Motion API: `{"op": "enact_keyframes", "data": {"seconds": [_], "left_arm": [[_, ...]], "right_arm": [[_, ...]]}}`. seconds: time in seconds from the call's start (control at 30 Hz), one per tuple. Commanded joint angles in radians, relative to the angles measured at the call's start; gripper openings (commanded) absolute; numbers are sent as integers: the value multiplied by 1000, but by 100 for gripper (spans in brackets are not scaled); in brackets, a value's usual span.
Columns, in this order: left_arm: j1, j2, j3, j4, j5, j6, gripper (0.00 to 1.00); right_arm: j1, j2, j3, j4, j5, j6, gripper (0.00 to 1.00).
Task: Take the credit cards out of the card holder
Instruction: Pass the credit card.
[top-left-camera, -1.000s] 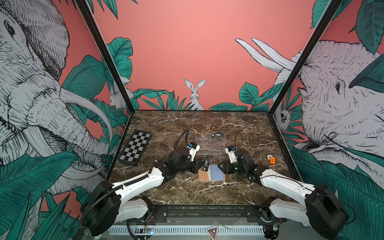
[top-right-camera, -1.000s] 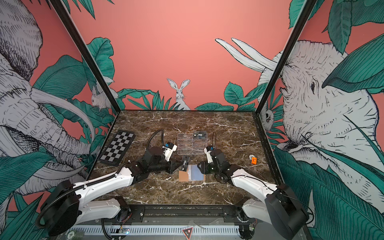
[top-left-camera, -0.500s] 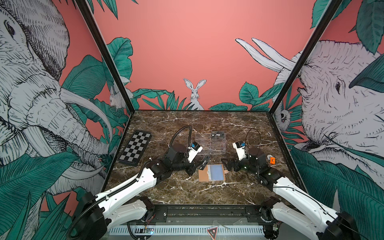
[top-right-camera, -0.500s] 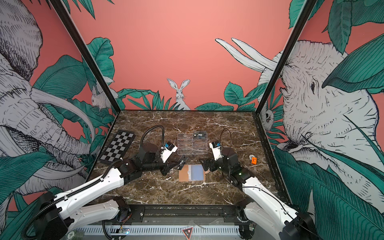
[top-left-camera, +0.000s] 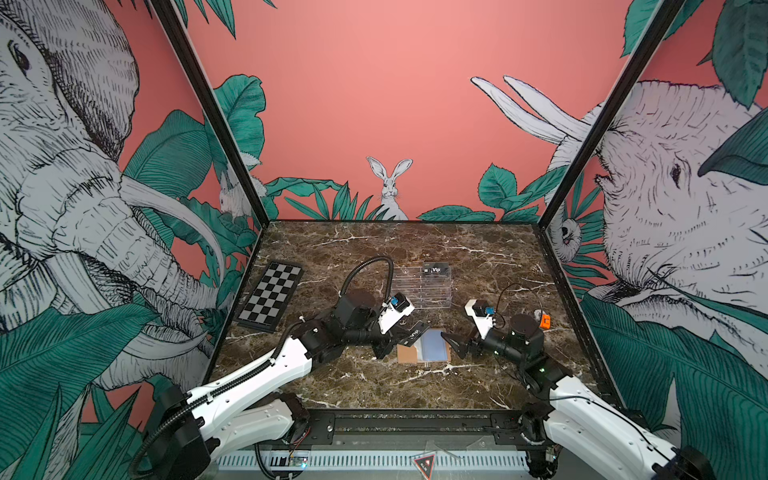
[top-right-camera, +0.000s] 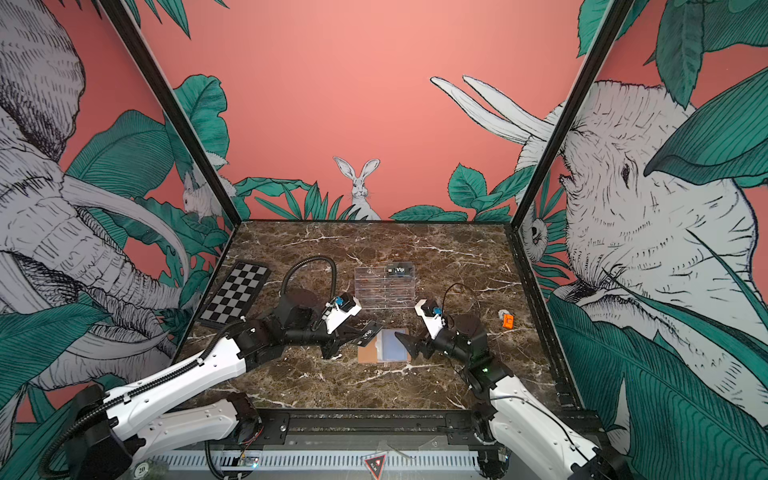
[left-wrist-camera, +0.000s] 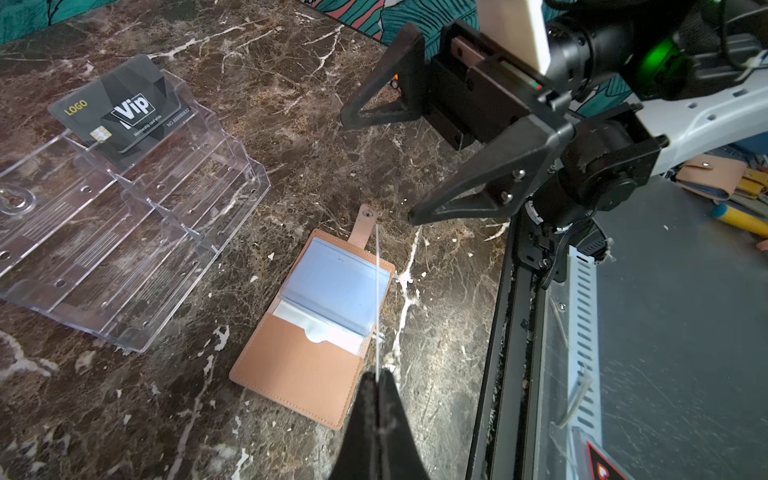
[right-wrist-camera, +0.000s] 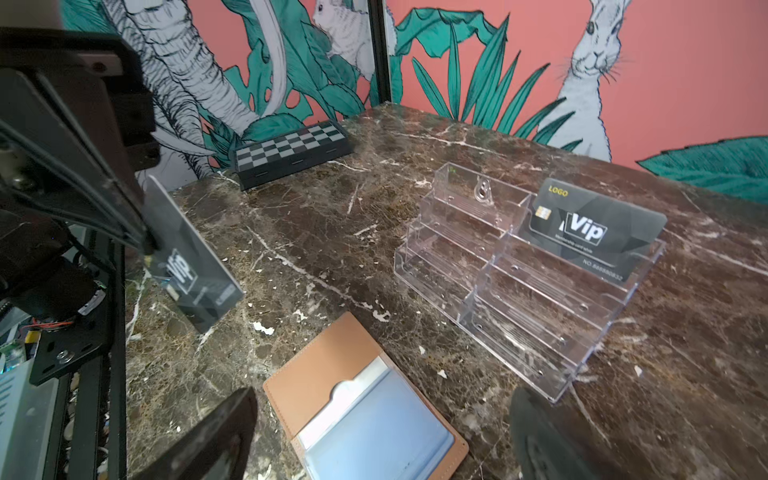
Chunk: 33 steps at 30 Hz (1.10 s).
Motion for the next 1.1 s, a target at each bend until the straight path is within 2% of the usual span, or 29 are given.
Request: {"op": "enact_keyframes", "data": {"seconds": [0.0, 0.17, 0.27, 0.43, 0.63, 0.87, 1.07], "left_arm": [[-9, 8, 70, -67, -33, 80, 0], [-9, 55, 152, -133, -57, 143, 0], [-9, 104, 228, -216, -37, 195, 0], [-9, 194, 346, -332, -56, 263, 0], [-9, 297, 485, -431, -79, 312, 0], [-8, 397, 623, -499, -97, 382, 0], [-9, 460, 724, -574, -81, 438, 0]], "right_arm": [[-1, -12, 10, 88, -15, -41, 93], [-2, -46, 9, 81, 31, -54, 94], [-2, -85, -5, 83, 144, -29, 95], [-2, -194, -53, 103, 236, 4, 98], [-1, -295, -52, 19, 246, 46, 98], [-2, -327, -31, -55, 172, 113, 98], [-1, -277, 42, -118, 172, 20, 97]]}}
